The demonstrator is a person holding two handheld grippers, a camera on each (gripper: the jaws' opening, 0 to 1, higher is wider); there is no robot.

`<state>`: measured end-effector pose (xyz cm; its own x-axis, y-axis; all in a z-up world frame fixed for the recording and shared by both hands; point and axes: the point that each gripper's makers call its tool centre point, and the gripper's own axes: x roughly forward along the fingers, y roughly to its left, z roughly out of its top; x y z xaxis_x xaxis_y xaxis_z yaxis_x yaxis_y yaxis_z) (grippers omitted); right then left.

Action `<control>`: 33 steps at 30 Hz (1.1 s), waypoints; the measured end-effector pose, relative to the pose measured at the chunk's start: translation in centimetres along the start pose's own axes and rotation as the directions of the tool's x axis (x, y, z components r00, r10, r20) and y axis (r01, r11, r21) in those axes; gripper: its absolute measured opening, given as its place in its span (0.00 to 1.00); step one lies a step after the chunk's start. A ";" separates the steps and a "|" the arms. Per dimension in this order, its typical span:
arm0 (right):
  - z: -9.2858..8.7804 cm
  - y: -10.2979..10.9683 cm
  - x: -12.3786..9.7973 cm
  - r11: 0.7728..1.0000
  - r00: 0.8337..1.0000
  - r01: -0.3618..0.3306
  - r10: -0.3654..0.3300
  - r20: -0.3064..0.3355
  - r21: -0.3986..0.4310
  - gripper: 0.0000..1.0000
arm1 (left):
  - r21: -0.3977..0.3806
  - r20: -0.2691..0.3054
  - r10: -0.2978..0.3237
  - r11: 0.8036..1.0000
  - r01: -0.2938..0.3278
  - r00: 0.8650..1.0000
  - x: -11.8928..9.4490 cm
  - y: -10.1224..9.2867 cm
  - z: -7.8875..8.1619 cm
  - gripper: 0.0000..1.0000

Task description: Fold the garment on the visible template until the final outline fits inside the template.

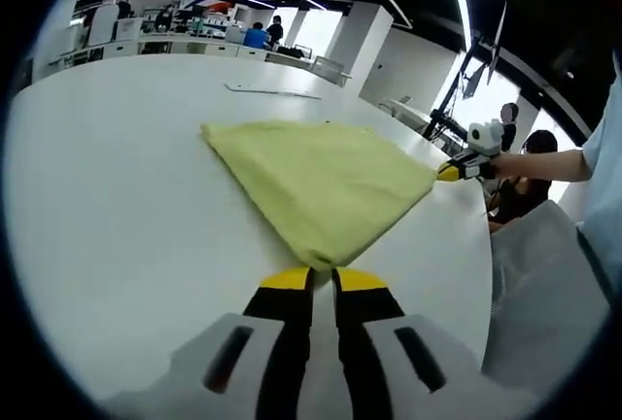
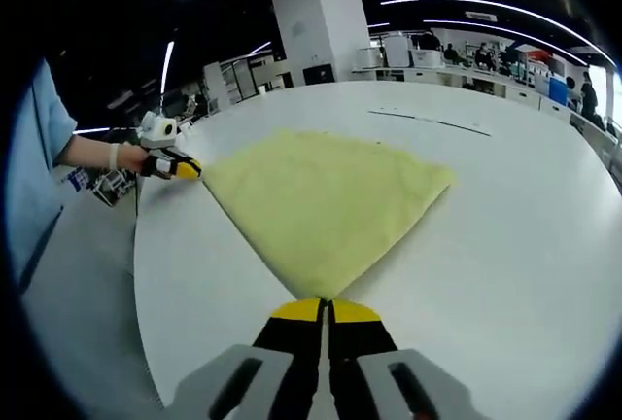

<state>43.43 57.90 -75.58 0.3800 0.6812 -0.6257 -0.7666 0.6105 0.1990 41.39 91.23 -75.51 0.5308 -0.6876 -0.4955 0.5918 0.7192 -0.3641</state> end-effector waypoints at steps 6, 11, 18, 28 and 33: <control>0.1 0.0 0.1 1.000 1.000 -0.002 0.002 -0.005 -0.003 0.00 | -0.024 0.014 0.004 1.000 -0.003 1.000 0.1 0.1 0.3 0.00; 0.3 -0.1 -0.3 1.000 1.000 -0.006 0.006 -0.005 -0.014 0.00 | -0.016 0.014 0.007 1.000 -0.007 1.000 -0.4 0.4 0.4 0.00; 0.3 -0.2 -0.4 0.999 1.000 -0.010 0.009 -0.016 -0.034 0.00 | -0.023 0.012 0.011 1.000 -0.011 1.000 -0.9 0.7 0.2 0.00; -0.2 0.2 -0.9 1.000 1.000 -0.015 0.014 -0.025 -0.025 0.00 | -0.011 -0.024 0.000 1.000 -0.001 1.000 -1.0 0.1 -0.7 0.00; -0.5 0.7 -1.3 1.000 1.000 -0.012 0.012 -0.008 -0.001 0.00 | -0.026 -0.016 0.005 1.000 -0.006 1.000 -1.3 -0.2 -1.1 0.00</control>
<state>42.12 57.21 -74.99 0.3668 0.6853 -0.6291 -0.7716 0.6019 0.2058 39.93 92.09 -75.65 0.5242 -0.6819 -0.5101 0.5726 0.7256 -0.3816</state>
